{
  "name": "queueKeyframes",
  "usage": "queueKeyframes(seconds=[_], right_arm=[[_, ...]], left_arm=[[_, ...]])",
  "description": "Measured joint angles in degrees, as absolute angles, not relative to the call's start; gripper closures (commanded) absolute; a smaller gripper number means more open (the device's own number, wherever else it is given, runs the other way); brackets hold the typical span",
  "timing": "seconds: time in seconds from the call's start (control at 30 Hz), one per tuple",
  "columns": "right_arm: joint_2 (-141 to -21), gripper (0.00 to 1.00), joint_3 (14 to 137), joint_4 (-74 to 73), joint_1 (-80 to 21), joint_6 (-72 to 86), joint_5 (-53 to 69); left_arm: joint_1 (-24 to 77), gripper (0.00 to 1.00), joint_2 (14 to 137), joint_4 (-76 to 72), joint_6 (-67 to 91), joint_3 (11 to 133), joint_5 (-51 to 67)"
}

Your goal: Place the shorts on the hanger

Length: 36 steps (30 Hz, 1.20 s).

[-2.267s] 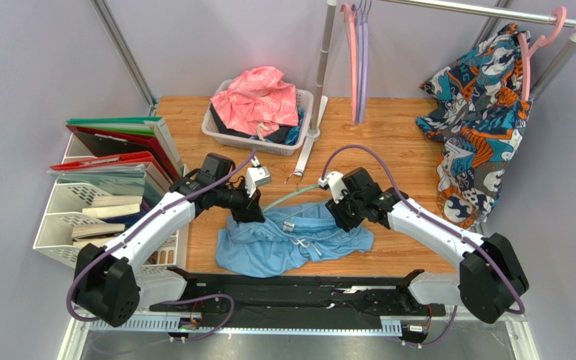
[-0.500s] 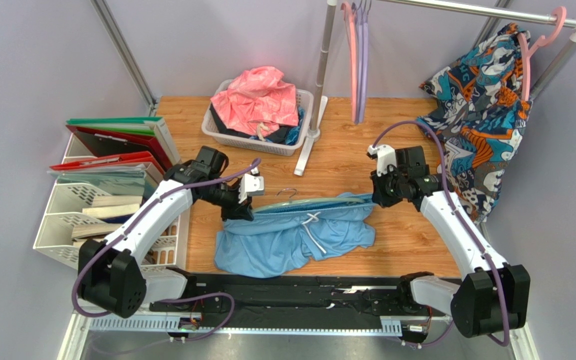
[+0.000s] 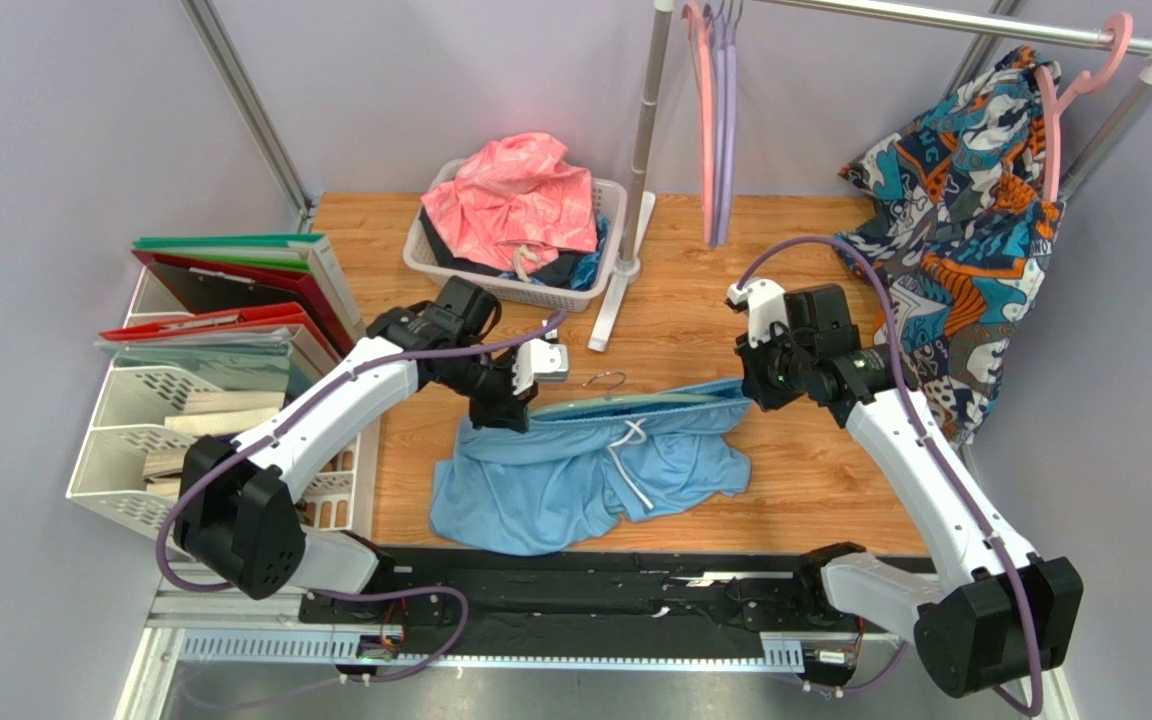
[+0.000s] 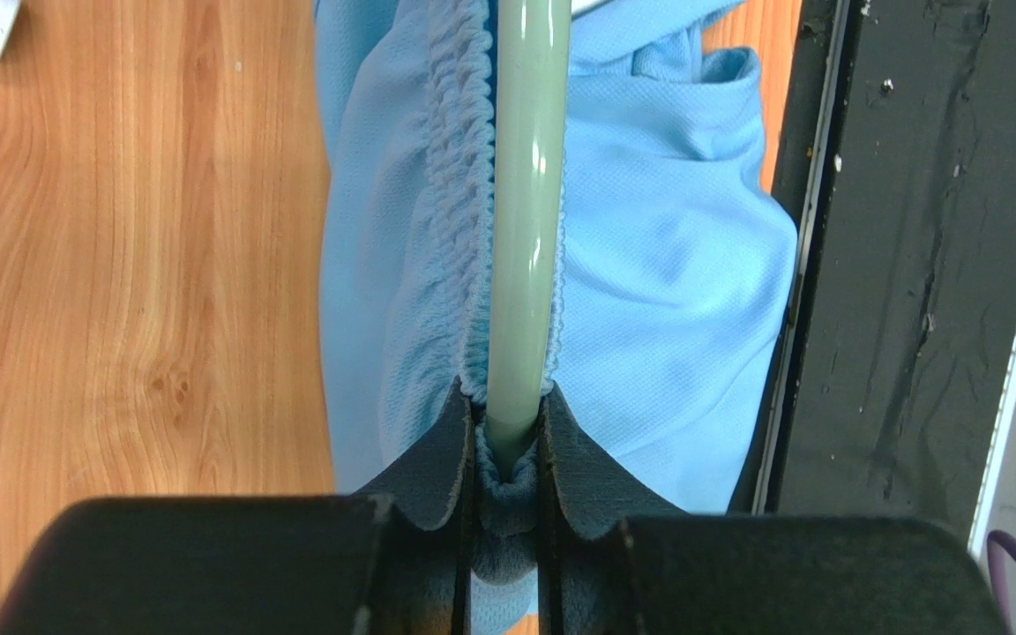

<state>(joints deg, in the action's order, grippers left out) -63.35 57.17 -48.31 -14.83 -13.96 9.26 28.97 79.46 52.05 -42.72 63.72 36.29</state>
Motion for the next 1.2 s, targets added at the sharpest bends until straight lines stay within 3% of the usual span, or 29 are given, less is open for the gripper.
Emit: queueKeyframes(seconds=[0.07,0.13,0.17,0.27,0.37,0.43,0.7,0.9,1.2], right_arm=[[-63.3,1.0,58.0,-48.9,-16.0,-13.4,8.3],[-63.3,0.92,58.7,-49.5,-17.3,-12.8,7.0],[-63.3,0.77,58.9,-49.8,-17.8,-12.6,6.6],[-63.4,0.44,59.4,-50.9,-18.2,-12.2,6.3],[-63.4,0.29,60.4,-52.5,-18.1,-13.0,6.0],[-63.3,0.25,62.1,-53.8,-18.0,-14.0,6.6],[-57.1,0.24,66.0,-55.7,-17.6,-23.0,18.9],[-56.1,0.31,69.0,-58.5,-18.8,-32.6,28.6],[-54.2,0.35,65.2,-55.9,-30.1,-41.4,33.2]], left_arm=[[30.3,1.0,79.9,51.9,-41.5,64.4,35.4],[31.2,1.0,80.1,51.8,-40.3,64.7,34.9],[31.4,1.0,80.1,51.9,-39.8,64.9,34.8],[31.5,1.0,80.0,51.8,-38.9,65.1,34.7],[31.4,1.0,79.2,52.6,-38.7,65.0,35.1],[31.3,1.0,78.0,53.1,-38.7,64.6,35.4],[30.8,1.0,75.2,55.9,-38.8,64.3,36.1],[30.7,1.0,75.3,59.0,-39.4,66.3,36.4],[30.7,1.0,74.2,61.5,-40.4,67.5,41.0]])
